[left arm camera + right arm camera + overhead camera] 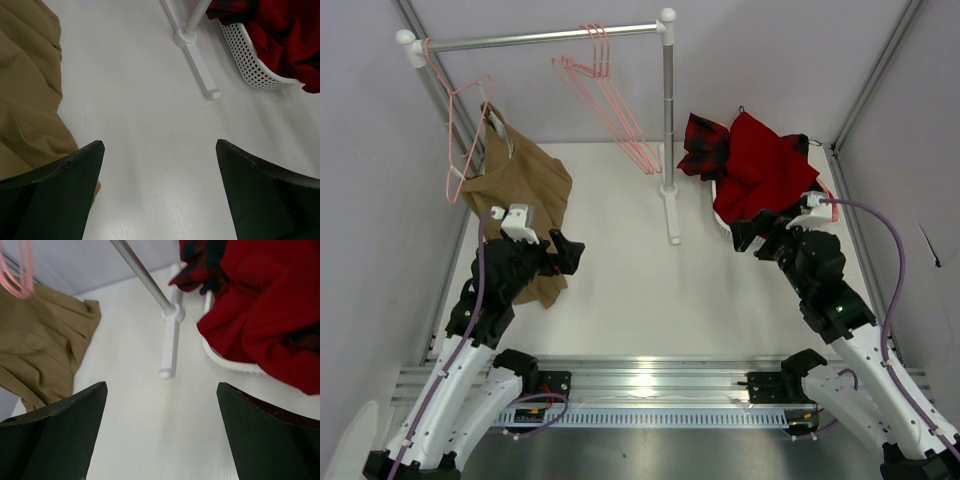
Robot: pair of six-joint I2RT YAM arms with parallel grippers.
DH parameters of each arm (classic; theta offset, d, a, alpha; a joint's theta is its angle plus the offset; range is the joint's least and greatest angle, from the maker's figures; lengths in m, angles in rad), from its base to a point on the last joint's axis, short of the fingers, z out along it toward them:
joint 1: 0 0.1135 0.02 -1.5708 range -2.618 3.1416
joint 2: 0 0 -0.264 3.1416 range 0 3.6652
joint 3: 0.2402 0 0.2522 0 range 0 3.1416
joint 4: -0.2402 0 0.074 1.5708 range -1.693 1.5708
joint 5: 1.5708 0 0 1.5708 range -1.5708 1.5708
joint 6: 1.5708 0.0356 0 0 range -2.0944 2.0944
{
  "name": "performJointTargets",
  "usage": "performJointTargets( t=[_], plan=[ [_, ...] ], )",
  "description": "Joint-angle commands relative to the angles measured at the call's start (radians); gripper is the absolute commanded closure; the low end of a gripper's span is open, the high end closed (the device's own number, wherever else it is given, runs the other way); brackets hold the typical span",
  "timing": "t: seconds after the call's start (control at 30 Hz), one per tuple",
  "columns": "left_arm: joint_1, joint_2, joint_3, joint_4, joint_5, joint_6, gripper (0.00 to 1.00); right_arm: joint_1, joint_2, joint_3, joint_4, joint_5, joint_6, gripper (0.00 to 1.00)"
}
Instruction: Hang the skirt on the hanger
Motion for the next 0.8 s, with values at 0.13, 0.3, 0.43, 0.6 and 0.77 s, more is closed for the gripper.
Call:
performJointTargets(
  t=[0.13, 0.3, 0.43, 0.6, 0.77],
  plan=[
    [-0.006, 0.002, -0.018, 0.093, -0.092, -0.053, 0.00, 0.020, -0.052, -0.109, 0.092, 0.081, 0.051, 0.01],
    [-0.006, 0.018, -0.015, 0.082, -0.094, -0.055, 0.00, 0.031, -0.026, -0.103, 0.092, 0.072, 0.094, 0.01],
    [-0.006, 0.008, -0.021, 0.081, -0.097, -0.052, 0.01, 0.043, -0.038, -0.104, 0.082, 0.097, 0.103, 0.01],
    [-0.006, 0.000, -0.032, 0.098, -0.135, -0.052, 0.01, 0.045, -0.031, -0.075, 0.059, 0.120, 0.077, 0.01],
    [-0.006, 0.012, -0.037, 0.115, -0.123, -0.058, 0.01, 0.045, -0.029, -0.060, 0.049, 0.157, 0.076, 0.01]
  ],
)
